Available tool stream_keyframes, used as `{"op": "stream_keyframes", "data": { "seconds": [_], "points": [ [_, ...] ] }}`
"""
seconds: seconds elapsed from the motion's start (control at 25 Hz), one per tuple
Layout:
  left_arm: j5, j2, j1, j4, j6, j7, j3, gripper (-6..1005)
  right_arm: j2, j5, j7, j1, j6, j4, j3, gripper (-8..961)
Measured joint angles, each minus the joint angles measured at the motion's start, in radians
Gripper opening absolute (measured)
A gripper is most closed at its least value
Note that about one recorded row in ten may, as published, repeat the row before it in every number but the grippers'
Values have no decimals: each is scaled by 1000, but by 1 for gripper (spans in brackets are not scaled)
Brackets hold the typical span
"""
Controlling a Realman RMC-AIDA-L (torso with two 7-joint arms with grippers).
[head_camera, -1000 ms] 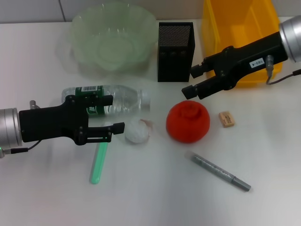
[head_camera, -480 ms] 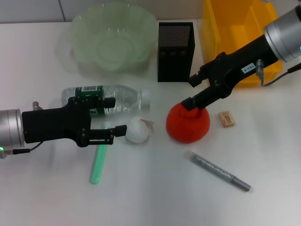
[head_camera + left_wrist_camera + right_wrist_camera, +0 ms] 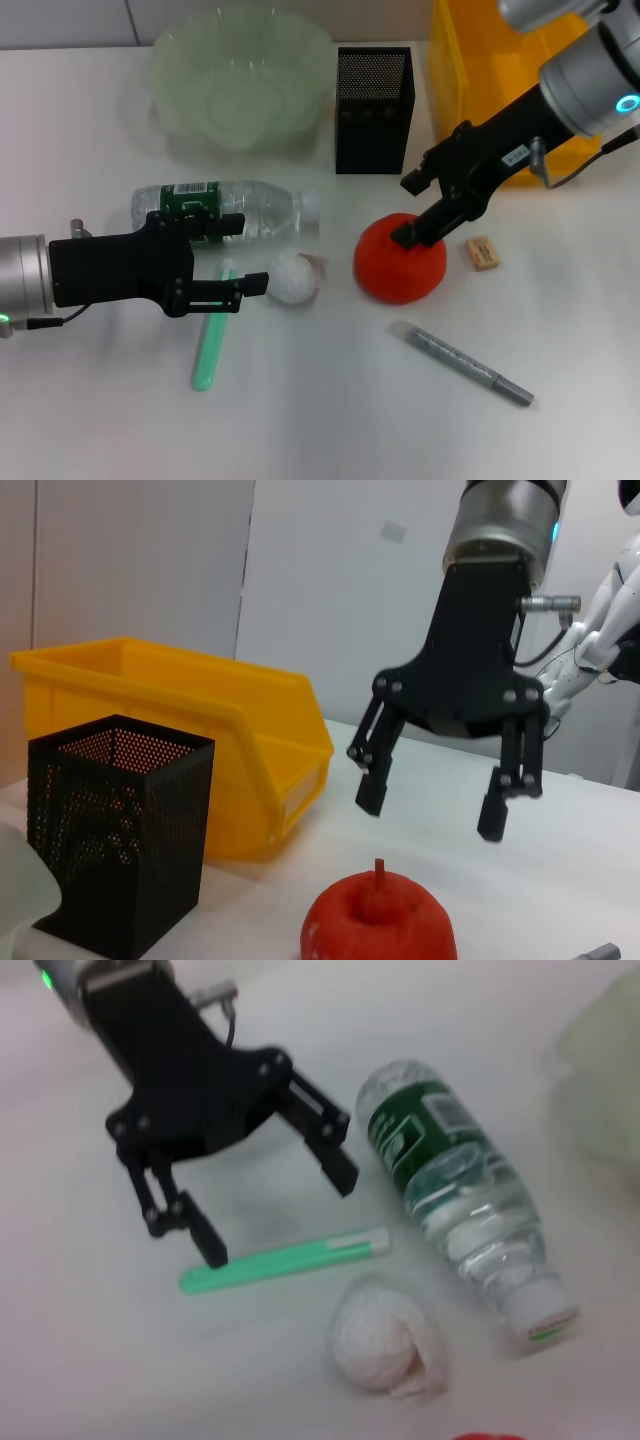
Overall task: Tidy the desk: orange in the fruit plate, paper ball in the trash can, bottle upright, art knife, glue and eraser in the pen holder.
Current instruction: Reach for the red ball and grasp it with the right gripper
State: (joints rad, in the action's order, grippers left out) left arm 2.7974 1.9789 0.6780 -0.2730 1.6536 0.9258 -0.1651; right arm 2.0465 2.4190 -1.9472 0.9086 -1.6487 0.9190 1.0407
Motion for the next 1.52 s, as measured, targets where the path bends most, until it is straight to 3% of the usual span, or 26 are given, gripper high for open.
{"op": "stream_keyframes", "data": {
  "seconds": [0.48,1.52],
  "points": [
    [-1,2,0,-12,0,4,1,845,27,33,5,1,108,0,139,711],
    [-2,5,-3,-14,-1,3,1,845,36,28,8,-1,240,-57,298,694]
  ]
}}
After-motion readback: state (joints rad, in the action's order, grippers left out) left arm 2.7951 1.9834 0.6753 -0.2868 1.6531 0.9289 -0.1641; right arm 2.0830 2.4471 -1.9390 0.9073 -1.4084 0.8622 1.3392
